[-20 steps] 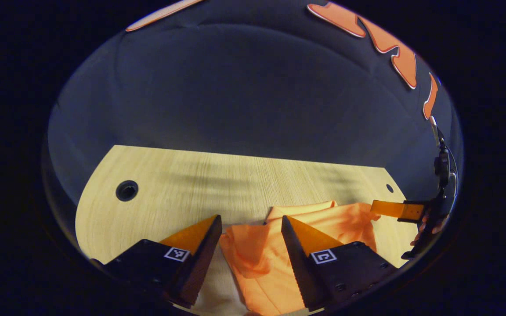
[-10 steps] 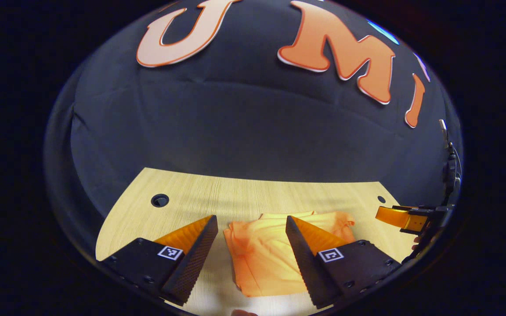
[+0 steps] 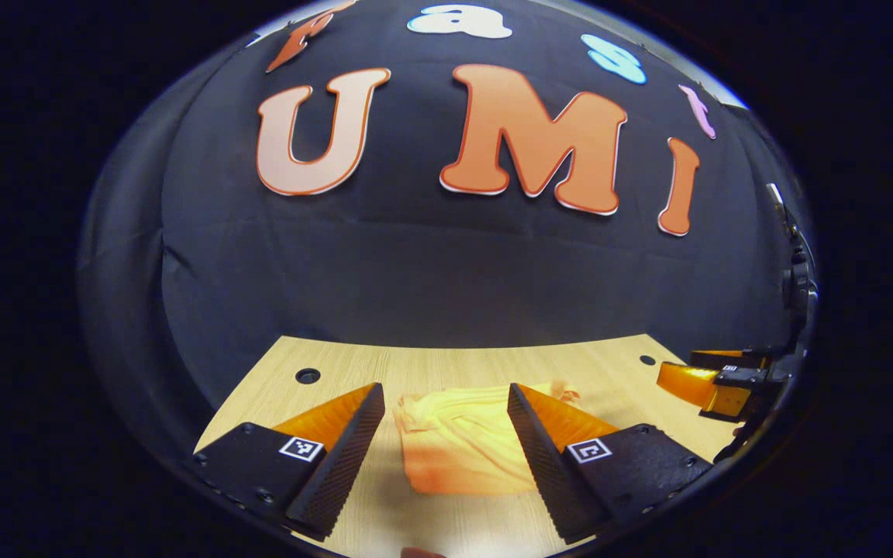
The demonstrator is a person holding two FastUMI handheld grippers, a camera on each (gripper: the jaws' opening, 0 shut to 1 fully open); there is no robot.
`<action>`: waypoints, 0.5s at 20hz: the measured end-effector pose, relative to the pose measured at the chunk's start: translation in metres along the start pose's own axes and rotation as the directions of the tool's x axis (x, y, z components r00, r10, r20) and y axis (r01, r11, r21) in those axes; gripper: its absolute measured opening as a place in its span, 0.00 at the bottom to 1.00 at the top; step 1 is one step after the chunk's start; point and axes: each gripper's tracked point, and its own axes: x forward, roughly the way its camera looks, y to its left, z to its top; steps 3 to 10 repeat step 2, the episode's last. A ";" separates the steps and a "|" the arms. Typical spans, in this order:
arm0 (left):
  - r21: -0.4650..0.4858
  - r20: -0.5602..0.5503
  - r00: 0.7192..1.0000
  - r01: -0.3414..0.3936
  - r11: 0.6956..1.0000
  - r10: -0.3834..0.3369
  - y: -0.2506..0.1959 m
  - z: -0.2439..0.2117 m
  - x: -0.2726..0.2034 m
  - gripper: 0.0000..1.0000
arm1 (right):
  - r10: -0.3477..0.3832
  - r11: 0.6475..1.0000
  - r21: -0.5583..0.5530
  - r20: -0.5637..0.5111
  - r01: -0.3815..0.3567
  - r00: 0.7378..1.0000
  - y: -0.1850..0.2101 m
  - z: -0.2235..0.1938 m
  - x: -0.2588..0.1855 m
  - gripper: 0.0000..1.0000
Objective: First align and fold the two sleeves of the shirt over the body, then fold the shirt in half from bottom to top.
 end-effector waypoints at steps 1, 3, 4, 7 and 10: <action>0.013 0.029 1.000 -0.006 1.000 0.005 0.000 0.002 -0.008 0.98 | 0.007 1.000 -0.005 0.006 -0.007 1.000 0.000 -0.004 -0.013 0.90; 0.025 0.057 0.998 -0.008 1.000 0.007 -0.004 0.007 -0.016 0.98 | 0.007 1.000 -0.010 0.017 -0.007 1.000 -0.002 -0.004 -0.022 0.90; 0.025 0.057 0.998 -0.008 1.000 0.007 -0.004 0.007 -0.016 0.98 | 0.007 1.000 -0.010 0.017 -0.007 1.000 -0.002 -0.004 -0.022 0.90; 0.025 0.057 0.998 -0.008 1.000 0.007 -0.004 0.007 -0.016 0.98 | 0.007 1.000 -0.010 0.017 -0.007 1.000 -0.002 -0.004 -0.022 0.90; 0.025 0.057 0.998 -0.008 1.000 0.007 -0.004 0.007 -0.016 0.98 | 0.007 1.000 -0.010 0.017 -0.007 1.000 -0.002 -0.004 -0.022 0.90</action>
